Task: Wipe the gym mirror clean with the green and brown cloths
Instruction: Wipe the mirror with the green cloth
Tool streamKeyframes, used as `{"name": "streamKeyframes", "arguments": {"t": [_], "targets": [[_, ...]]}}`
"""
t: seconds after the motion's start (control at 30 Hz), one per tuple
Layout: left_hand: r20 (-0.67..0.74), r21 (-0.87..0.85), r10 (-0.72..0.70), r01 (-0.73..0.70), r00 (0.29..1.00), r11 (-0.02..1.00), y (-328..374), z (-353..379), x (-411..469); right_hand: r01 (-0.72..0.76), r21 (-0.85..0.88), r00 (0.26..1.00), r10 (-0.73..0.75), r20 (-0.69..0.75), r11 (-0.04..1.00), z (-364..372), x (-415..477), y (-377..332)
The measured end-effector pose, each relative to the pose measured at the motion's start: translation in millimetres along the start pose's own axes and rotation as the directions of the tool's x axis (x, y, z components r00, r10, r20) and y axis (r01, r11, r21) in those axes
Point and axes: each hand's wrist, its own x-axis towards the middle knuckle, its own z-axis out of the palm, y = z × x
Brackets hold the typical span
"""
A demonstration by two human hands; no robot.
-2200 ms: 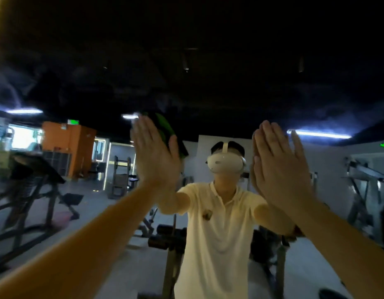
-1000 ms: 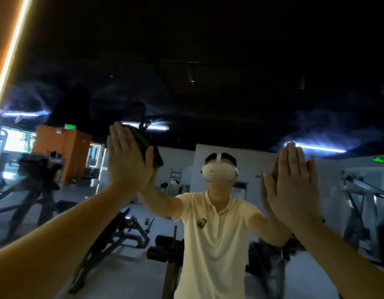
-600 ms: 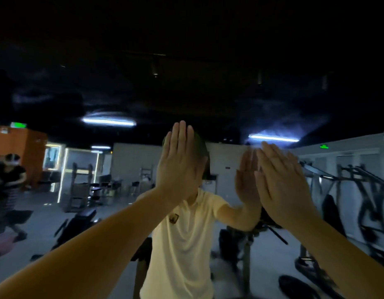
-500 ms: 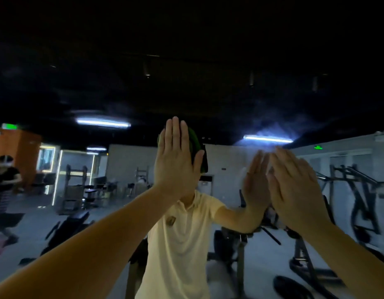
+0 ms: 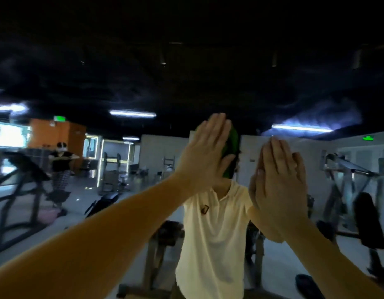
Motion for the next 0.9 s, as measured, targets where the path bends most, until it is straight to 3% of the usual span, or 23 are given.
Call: {"name": "streamKeyframes", "arguments": {"t": [0.13,0.23,0.37,0.5,0.6,0.67,0.73,0.8,0.9], "targets": [[0.003,-0.036,-0.304,0.304,0.953,0.952,-90,-3,-72,0.009,-0.033,0.999,-0.008,0.034,0.999,8,-8,-14],[0.025,-0.07,-0.425,0.425,0.905,0.902,-145,-6,-132,-0.013,-0.053,0.999,0.015,0.038,0.999,17,-12,-20],[-0.017,-0.132,-0.547,0.541,0.837,0.831,-123,0,-128,-0.023,-0.036,1.0,0.023,0.015,0.999,22,-10,-20],[-0.016,-0.174,-0.352,0.344,0.936,0.923,-29,10,-85,-0.004,-0.009,0.999,0.003,-0.033,1.0,24,-10,-18],[0.056,-0.193,-0.056,0.066,0.997,0.979,40,12,-70,-0.008,0.057,0.997,0.012,-0.076,0.998,24,-11,-18],[0.081,-0.096,0.171,-0.163,0.982,0.982,60,15,-74,-0.004,0.089,0.996,0.011,-0.084,0.996,21,-11,-16],[0.082,-0.074,0.267,-0.261,0.96,0.962,44,16,-78,-0.001,0.121,0.997,0.011,-0.078,0.993,15,-11,-17],[0.081,-0.125,0.175,-0.164,0.981,0.979,6,14,-84,-0.006,0.13,0.997,0.016,-0.074,0.991,9,-16,-23],[0.076,-0.096,-0.153,0.16,0.985,0.983,-71,11,-111,0.051,0.097,0.998,-0.046,-0.053,0.994,9,-39,-48]]}}
